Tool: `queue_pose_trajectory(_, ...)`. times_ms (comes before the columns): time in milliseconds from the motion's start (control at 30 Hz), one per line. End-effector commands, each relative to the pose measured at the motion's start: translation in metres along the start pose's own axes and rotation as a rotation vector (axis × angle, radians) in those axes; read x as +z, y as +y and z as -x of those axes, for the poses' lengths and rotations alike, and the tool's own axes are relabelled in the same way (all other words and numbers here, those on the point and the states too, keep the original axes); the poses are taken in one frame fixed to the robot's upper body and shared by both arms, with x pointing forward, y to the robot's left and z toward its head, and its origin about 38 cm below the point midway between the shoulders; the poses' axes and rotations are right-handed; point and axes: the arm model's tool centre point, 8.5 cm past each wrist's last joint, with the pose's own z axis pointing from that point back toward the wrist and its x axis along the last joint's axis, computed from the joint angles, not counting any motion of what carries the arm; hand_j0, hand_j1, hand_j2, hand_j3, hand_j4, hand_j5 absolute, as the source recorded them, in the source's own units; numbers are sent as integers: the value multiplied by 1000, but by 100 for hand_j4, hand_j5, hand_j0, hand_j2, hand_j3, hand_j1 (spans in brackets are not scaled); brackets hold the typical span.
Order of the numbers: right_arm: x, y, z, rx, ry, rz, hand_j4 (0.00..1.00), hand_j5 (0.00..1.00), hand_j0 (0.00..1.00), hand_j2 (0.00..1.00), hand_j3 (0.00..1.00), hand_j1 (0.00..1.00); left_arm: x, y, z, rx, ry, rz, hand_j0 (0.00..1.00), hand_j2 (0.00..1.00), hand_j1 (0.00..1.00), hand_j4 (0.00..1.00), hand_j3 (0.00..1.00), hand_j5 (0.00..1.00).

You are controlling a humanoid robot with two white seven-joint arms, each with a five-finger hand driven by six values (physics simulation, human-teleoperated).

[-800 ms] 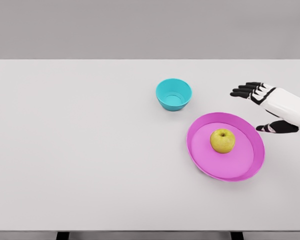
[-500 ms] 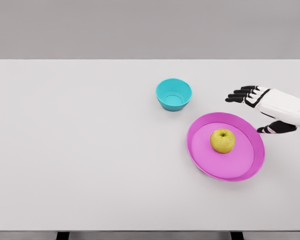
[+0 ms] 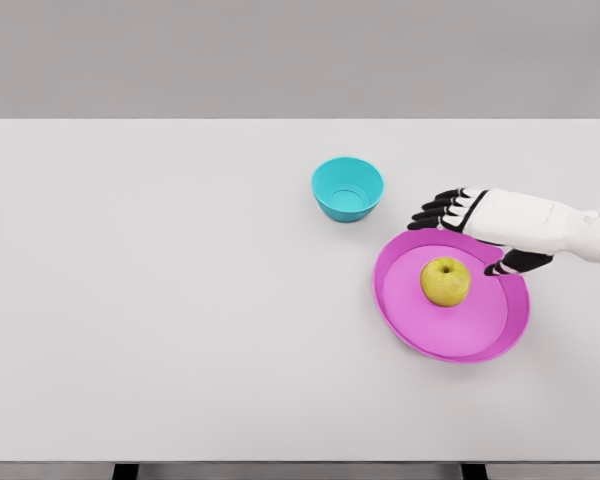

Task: Put the apple from the pink plate into the blue bowl with your right arm

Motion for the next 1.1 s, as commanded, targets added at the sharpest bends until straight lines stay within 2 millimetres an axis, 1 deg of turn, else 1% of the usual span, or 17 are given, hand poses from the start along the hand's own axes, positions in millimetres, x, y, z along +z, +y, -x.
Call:
queue_pose_trajectory(0, -4, 10, 2, -29, -1, -19, 100, 100, 100, 100, 100, 100, 0, 0, 0, 1, 0, 0, 100, 100, 100, 100, 100, 100)
queue_pose_trajectory(100, -2, 10, 9, -3, 30, -39, 100, 100, 100, 100, 100, 100, 0, 0, 0, 1, 0, 0, 100, 100, 100, 100, 100, 100)
queue_pose_trajectory(267, -12, 33, 14, -56, 29, -84, 100, 100, 100, 100, 100, 100, 0, 0, 0, -1, 0, 0, 100, 100, 100, 100, 100, 100)
queue_pose_trajectory(467, -18, 46, 14, -79, 18, -114, 100, 100, 100, 100, 100, 100, 0, 0, 0, -1, 0, 0, 100, 100, 100, 100, 100, 100)
queue_pose_trajectory(600, -18, 47, 15, -84, 22, -116, 100, 100, 100, 100, 100, 100, 0, 0, 0, 1, 0, 0, 100, 100, 100, 100, 100, 100)
queue_pose_trajectory(733, -37, 47, 17, -86, -5, -134, 100, 100, 100, 100, 100, 100, 0, 0, 0, 0, 1, 0, 100, 100, 100, 100, 100, 100)
queue_pose_trajectory(1067, -37, 48, 16, -87, -7, -136, 100, 100, 100, 100, 100, 100, 0, 0, 0, -1, 0, 0, 100, 100, 100, 100, 100, 100)
